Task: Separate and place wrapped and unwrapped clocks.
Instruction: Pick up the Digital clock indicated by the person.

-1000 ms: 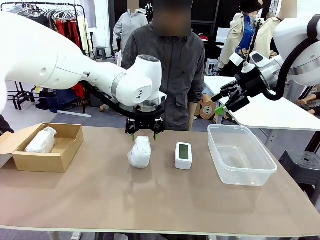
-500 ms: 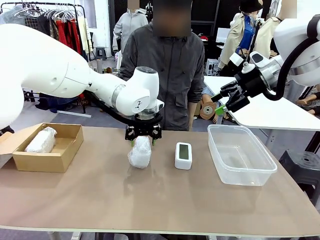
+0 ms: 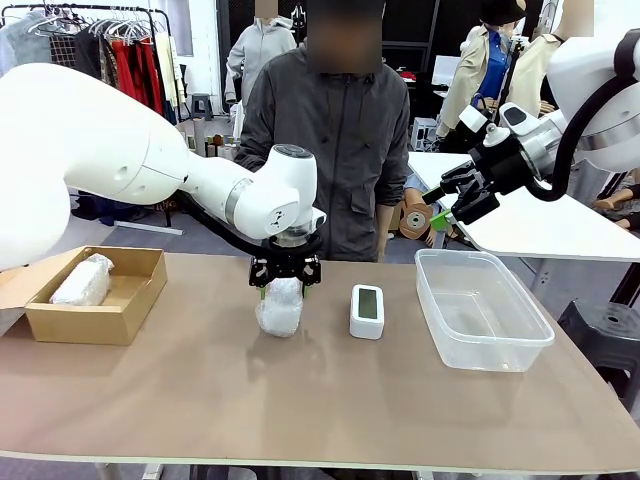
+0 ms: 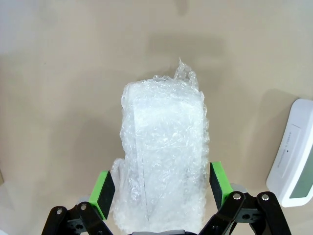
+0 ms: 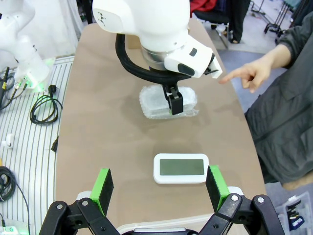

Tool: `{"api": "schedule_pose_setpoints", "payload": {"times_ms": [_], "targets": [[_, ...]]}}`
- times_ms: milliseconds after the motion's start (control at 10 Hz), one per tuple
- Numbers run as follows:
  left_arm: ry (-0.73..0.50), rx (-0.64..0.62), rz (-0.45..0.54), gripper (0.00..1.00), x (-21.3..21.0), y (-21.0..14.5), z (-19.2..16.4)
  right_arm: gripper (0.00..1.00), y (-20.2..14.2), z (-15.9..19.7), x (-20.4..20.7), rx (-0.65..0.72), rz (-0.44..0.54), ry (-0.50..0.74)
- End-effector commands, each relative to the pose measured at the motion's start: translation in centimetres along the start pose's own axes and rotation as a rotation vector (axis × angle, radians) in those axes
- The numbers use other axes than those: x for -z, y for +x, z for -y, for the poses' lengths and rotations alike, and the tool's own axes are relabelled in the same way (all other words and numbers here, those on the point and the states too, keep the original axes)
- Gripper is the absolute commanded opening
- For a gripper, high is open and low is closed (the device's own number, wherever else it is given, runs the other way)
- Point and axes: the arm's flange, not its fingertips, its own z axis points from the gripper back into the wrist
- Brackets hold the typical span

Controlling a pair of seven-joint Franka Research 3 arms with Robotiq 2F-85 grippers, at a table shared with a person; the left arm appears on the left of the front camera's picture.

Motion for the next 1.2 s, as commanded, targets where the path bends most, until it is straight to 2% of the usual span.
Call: {"api": "schedule_pose_setpoints", "payload": {"times_ms": [0, 100, 200, 400, 600, 700, 900, 1100], "targets": [[0.019, 0.015, -0.009, 1.0, 0.2, 0.4, 0.0, 1.0, 0.2, 0.0, -0.1, -0.006, 0.006, -0.001], [0.028, 0.015, -0.013, 1.0, 0.3, 0.4, 0.1, 1.0, 0.2, 0.0, -0.1, -0.006, 0.006, -0.001], [0.049, 0.024, -0.009, 0.96, 0.6, 0.3, 0.0, 1.0, 0.2, 0.0, -0.1, -0.006, 0.006, -0.001], [0.067, 0.032, -0.011, 0.56, 0.6, 0.1, 0.0, 1.0, 0.2, 0.0, -0.1, -0.006, 0.006, -0.001], [0.044, 0.025, -0.062, 0.16, 0.2, 0.1, -0.2, 1.0, 0.2, 0.0, -0.1, -0.006, 0.006, -0.001], [0.054, 0.029, -0.065, 0.0, -0.3, 0.7, -0.4, 1.0, 0.2, 0.0, -0.1, -0.006, 0.006, -0.001], [0.032, 0.019, -0.061, 0.0, -1.5, 1.0, -0.6, 1.0, 0.2, 0.0, -0.1, -0.006, 0.006, -0.001], [0.024, 0.01, -0.102, 0.0, -3.9, 0.4, -1.2, 1.0, 0.2, 0.0, -0.1, -0.006, 0.006, -0.001]]}}
